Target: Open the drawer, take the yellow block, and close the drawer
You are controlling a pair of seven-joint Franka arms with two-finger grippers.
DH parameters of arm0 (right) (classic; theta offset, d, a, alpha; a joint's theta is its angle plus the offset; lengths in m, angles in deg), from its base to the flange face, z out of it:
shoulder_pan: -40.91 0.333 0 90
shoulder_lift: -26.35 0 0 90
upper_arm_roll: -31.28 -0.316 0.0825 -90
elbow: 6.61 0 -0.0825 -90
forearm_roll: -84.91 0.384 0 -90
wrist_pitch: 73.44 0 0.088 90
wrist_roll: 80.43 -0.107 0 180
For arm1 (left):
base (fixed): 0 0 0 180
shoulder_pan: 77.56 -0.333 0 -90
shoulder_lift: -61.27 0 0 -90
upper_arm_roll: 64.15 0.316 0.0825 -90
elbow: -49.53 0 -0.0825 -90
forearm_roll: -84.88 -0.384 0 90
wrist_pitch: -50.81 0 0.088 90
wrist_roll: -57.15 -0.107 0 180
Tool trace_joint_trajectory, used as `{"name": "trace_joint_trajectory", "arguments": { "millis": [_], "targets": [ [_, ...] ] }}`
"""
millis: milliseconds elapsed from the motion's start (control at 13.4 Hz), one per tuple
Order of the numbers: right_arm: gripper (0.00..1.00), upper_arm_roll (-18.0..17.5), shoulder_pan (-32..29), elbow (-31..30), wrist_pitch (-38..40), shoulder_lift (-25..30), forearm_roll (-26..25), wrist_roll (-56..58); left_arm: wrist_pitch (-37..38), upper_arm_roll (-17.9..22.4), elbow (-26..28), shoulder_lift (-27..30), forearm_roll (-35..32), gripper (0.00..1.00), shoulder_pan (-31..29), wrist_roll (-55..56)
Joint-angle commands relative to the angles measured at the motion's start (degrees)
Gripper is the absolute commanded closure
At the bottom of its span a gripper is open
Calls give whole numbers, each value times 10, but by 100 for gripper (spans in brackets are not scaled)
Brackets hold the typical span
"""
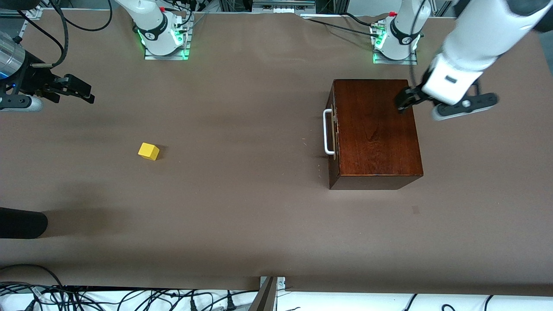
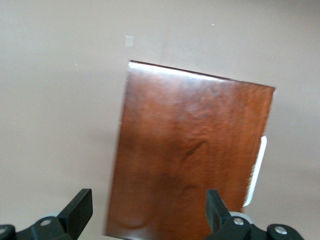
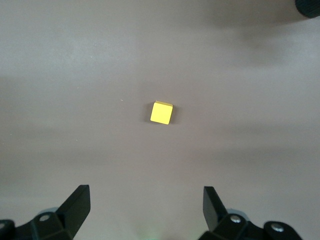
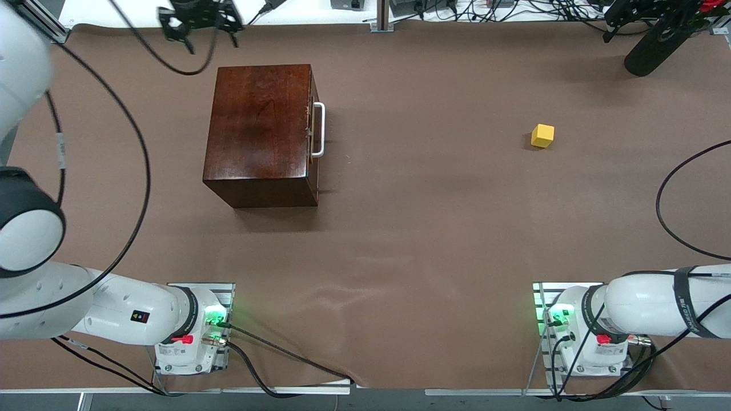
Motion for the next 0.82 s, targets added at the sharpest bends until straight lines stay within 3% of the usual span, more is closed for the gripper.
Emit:
{"name": "trace_joint_trajectory", "arguments": {
  "millis": [0,150,749],
  "targets": [
    [0,6,-11,28,1,-6,-4,18,1,35,42,48,11,0,-14,-126],
    [0,9,-11,35,0,-5,-4,56,1,60,46,54,11,0,-14,-163],
    [0,13,-10,37,7,-5,2,70,10,62,27,47,11,0,-19,-158]
  ]
}}
